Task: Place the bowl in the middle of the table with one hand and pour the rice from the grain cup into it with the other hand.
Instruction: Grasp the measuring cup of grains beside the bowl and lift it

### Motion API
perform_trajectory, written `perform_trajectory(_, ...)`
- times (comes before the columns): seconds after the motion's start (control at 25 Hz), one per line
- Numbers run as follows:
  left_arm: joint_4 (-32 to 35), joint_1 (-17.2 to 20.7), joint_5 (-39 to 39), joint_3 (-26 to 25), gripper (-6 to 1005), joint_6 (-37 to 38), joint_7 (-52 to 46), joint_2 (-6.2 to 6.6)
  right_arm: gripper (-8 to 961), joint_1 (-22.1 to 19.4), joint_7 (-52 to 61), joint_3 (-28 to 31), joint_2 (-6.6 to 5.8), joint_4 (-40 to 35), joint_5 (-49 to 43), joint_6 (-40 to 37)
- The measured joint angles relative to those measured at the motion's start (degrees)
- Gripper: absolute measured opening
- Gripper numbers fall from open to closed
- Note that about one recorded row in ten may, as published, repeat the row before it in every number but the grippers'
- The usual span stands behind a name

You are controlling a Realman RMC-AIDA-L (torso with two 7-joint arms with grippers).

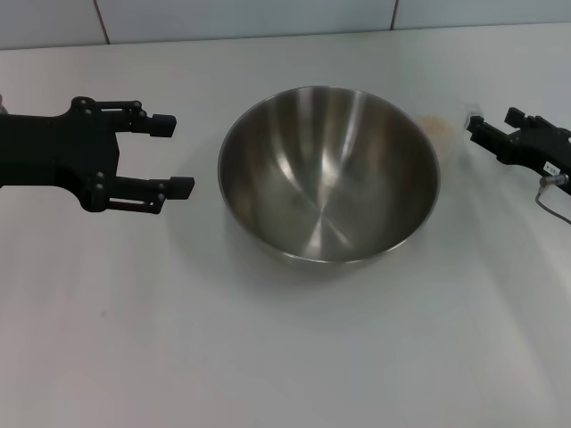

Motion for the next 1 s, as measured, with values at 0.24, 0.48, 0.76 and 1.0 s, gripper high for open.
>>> perform_trajectory(0.24, 0.0, 0.0, 0.1, 0.1, 800, -0.6, 0.1, 0.02, 739, 1.2, 0.0, 0.0, 0.03, 0.2, 0.1, 1.3)
perform_trajectory(0.48, 0.0, 0.0, 1.4, 0.1, 800, -1.2, 0.7, -0.21, 739, 1.8, 0.1, 0.0, 0.08, 0.6, 0.1, 1.5)
perform_trajectory(0.76, 0.1, -0.1, 1.3, 0.0, 800, -1.1, 1.2, 0.0, 739, 1.9, 0.1, -0.1, 0.08, 0.7, 0.1, 1.5)
perform_trajectory(1.0, 0.1, -0.1, 1.4, 0.1, 800, -1.2, 1.5, -0.05, 738, 2.0, 0.1, -0.1, 0.08, 0.7, 0.1, 1.5)
